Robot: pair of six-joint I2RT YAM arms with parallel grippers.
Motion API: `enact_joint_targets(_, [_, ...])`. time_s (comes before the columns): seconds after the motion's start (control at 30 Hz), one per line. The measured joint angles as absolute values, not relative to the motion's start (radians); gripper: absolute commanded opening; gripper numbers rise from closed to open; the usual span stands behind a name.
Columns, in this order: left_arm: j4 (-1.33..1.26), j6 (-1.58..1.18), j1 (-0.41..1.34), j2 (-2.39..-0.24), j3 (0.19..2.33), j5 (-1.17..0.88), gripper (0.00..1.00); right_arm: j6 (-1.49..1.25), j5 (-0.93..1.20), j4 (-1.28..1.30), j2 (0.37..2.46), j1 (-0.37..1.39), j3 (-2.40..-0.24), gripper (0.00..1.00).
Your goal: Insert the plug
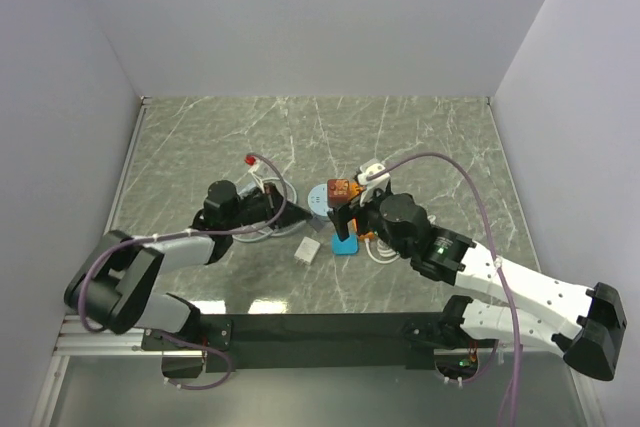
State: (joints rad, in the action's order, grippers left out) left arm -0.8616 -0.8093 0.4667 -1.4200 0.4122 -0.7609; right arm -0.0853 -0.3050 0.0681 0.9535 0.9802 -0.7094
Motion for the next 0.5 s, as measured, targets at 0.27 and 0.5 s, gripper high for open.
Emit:
enact_joint_targets(0.27, [-0.974, -0.849, 0.429, -1.234, 0.425, -0.689, 0.0, -0.237, -0.059, -0.155, 0.937, 0.824, -0.68, 0.94])
enact_joint_targets(0.5, [-1.165, -0.93, 0.438, -1.227, 0.452, -0.622, 0.0, -0.409, 0.188, -0.449, 0.868, 0.688, -0.505, 0.86])
